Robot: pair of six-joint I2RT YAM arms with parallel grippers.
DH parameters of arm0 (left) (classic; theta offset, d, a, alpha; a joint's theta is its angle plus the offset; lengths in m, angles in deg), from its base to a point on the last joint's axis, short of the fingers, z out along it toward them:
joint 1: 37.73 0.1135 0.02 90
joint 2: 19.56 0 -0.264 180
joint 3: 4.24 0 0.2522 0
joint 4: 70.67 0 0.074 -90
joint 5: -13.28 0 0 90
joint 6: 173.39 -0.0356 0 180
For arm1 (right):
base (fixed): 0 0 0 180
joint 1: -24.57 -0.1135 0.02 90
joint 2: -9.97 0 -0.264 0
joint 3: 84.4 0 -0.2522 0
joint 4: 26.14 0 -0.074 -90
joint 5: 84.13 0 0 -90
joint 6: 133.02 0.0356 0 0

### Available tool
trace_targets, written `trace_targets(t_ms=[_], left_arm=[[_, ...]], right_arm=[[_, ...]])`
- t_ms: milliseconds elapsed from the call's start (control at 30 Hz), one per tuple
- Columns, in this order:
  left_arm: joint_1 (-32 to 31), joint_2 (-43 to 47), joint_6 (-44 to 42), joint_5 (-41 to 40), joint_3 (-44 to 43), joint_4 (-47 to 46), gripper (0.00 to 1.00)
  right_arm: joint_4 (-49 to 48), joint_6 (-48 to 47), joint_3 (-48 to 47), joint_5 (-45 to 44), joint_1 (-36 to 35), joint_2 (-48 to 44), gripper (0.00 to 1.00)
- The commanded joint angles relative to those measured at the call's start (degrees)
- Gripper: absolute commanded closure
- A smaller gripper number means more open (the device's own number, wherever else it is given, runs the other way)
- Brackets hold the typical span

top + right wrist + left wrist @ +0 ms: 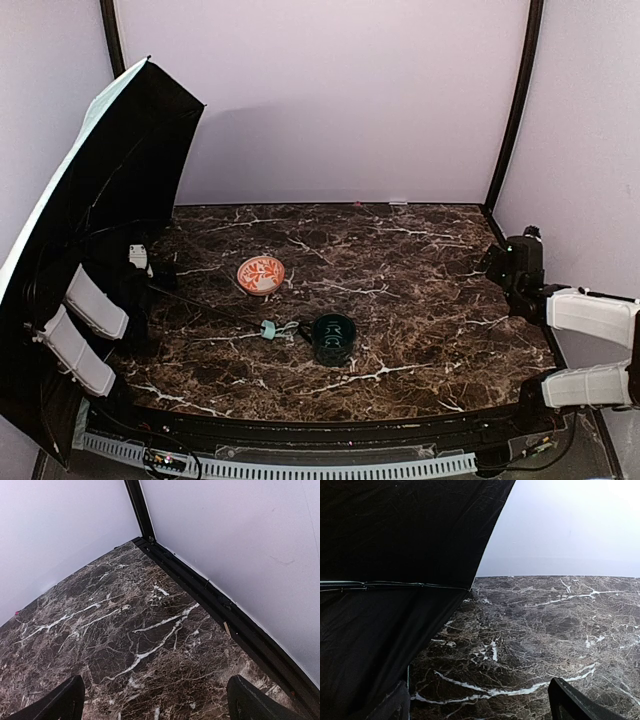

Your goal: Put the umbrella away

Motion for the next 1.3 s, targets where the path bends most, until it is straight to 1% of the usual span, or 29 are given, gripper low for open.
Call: trace_targets(t_ms=[0, 133, 267, 333, 400, 433, 467, 533, 567, 600, 633, 667, 700, 733, 767, 800, 867, 900, 967, 1067, 1133, 1167, 1267], left_arm=[[0.17, 0.58, -0.14, 0.52, -0.63, -1.41, 0.01], [0.21, 0.63, -0.15, 0.70, -0.80, -1.13, 0.01], [0.14, 0.66, -0.14, 0.64, -0.61, -1.33, 0.01], [0.20, 1.10, -0.41, -0.03, -0.24, -2.13, 0.01], [0.21, 3.75, 0.96, -0.78, 0.27, 0.79, 0.01], [0.15, 4.27, 0.65, -0.06, 1.13, 0.02, 0.01], [-0.06, 4.21, -0.89, 0.22, 2.09, -3.78, 0.01], [-2.05, 7.19, -1.99, -4.95, 2.25, -2.64, 0.01], [-2.96, 9.47, -2.61, -6.18, 1.63, 0.31, 0.01], [-3.50, 11.38, -2.77, -6.59, 0.34, 4.41, 0.01], [-3.83, 12.82, -2.26, -6.64, -1.65, 11.69, 0.01], [-3.90, 13.48, -1.43, -6.89, -3.62, 16.36, 0.01], [-3.99, 13.57, -0.57, -8.10, -5.51, 19.28, 0.01], [-4.01, 13.44, 0.06, -8.53, -5.93, 20.42, 0.01], [-4.05, 13.31, 0.03, -8.04, -5.79, 20.16, 0.01], [-4.23, 13.16, -0.52, -7.18, -5.33, 19.34, 0.01], [-4.90, 12.44, -2.63, -7.26, -4.95, 17.70, 0.01], [-5.33, 11.85, -3.84, -8.00, -5.10, 17.56, 0.01], [-6.14, 9.92, -6.44, -10.11, -5.91, 17.62, 0.01], [-7.03, 7.02, -8.84, -13.16, -7.90, 18.47, 0.01], [-7.17, 5.93, -9.03, -13.85, -8.49, 18.56, 0.01], [-7.24, 5.70, -8.95, -13.75, -8.60, 18.49, 0.01], [-7.54, 5.91, -8.43, -13.14, -8.49, 18.50, 0.01]], right_arm=[[-2.42, 0.89, 0.51, -0.79, 0.52, -0.73, 0.00], [-1.01, 0.98, 0.50, 0.26, 0.52, -3.17, 0.00], [-6.44, -2.62, 3.41, 6.06, 0.52, -6.48, 0.00], [-8.81, -5.04, 4.40, 10.98, 0.59, -7.76, 0.00], [-9.05, -8.94, 4.01, 18.87, 0.59, -8.65, 0.00], [-8.35, -10.66, 3.31, 22.35, 0.58, -9.10, 0.00], [-7.24, -11.62, 2.35, 25.45, 0.60, -9.26, 0.00], [-5.34, -12.81, -0.06, 33.19, 0.53, -9.33, 0.00], [-4.71, -12.84, -1.17, 37.77, 0.52, -9.12, 0.01], [-4.28, -12.34, -2.57, 42.29, 0.47, -8.71, 0.05], [-3.94, -11.39, -3.95, 46.27, 0.39, -8.06, 0.11], [-3.51, -9.96, -5.57, 49.88, -0.14, -7.08, 0.17], [-2.87, -8.70, -7.31, 52.00, -1.52, -5.94, 0.25], [-1.66, -8.15, -10.05, 53.04, -3.96, -4.85, 0.36], [0.13, -9.20, -12.33, 52.76, -7.78, -3.62, 0.43], [2.31, -11.10, -14.34, 51.60, -12.32, -2.47, 0.49], [7.48, -17.27, -18.33, 46.88, -23.97, 0.20, 0.57], [9.02, -19.53, -19.48, 45.24, -29.17, 1.78, 0.59], [8.44, -21.85, -20.28, 43.31, -38.90, 4.85, 0.63], [5.22, -23.70, -20.91, 39.04, -48.26, 10.09, 0.65], [5.08, -26.68, -23.30, 35.84, -53.82, 15.32, 0.65], [5.00, -28.03, -24.75, 35.32, -56.15, 17.69, 0.67], [4.27, -30.26, -28.53, 34.96, -60.69, 24.68, 0.71]])
